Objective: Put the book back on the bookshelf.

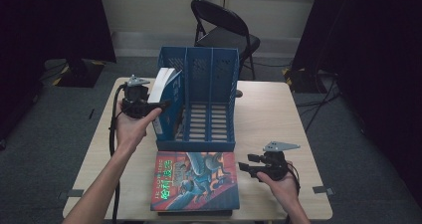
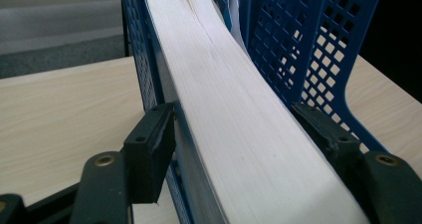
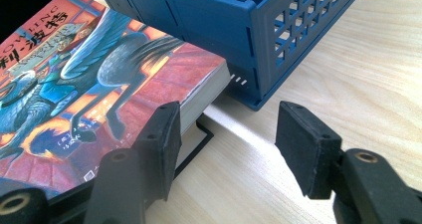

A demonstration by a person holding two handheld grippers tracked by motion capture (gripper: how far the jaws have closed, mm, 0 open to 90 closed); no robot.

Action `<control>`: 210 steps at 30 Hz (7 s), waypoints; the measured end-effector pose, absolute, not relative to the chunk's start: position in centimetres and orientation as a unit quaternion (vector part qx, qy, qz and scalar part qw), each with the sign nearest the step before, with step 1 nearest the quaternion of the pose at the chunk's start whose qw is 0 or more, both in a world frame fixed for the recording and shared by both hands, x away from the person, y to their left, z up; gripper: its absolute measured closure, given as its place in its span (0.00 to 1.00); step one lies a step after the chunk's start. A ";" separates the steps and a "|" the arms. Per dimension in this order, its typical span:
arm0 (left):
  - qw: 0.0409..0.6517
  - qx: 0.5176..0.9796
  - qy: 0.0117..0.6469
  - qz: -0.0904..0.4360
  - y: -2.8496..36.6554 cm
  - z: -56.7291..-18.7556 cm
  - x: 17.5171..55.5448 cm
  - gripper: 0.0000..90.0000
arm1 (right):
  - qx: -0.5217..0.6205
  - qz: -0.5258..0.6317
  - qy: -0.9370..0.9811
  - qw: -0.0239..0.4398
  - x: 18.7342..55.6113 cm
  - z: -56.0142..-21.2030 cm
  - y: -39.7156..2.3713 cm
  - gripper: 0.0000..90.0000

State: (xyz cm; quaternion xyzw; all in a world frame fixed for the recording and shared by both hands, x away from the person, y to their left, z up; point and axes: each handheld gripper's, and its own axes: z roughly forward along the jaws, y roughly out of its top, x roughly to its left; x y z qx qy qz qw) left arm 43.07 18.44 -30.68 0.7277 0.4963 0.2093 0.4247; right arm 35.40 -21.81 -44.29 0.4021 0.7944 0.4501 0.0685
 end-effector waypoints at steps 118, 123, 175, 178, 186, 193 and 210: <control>0.134 0.755 0.636 0.084 13.5 -28.1 55.6 0.68 | 0.405 0.452 0.792 0.070 35.6 -44.6 -22.2 0.47; 0.134 0.751 0.641 0.086 13.6 -28.2 55.7 0.68 | 0.403 0.451 0.793 0.070 35.5 -44.7 -22.3 0.48; 0.374 0.758 0.513 0.148 19.4 -33.8 44.6 0.58 | 0.398 0.435 0.805 0.071 35.3 -45.0 -21.2 0.47; 0.379 0.761 0.503 0.159 19.2 -34.1 43.8 0.55 | 0.397 0.435 0.805 0.070 35.3 -45.0 -21.2 0.47; 0.395 0.764 0.483 0.160 19.7 -35.5 42.6 0.57 | 0.397 0.436 0.804 0.072 35.3 -45.0 -21.2 0.47; 0.415 0.765 0.470 0.146 20.7 -36.7 41.2 0.68 | 0.394 0.443 0.801 0.079 35.2 -44.7 -21.2 0.47; 0.436 0.776 0.448 0.083 21.7 -40.5 38.0 0.57 | 0.379 0.465 0.794 0.096 34.7 -43.1 -20.4 0.48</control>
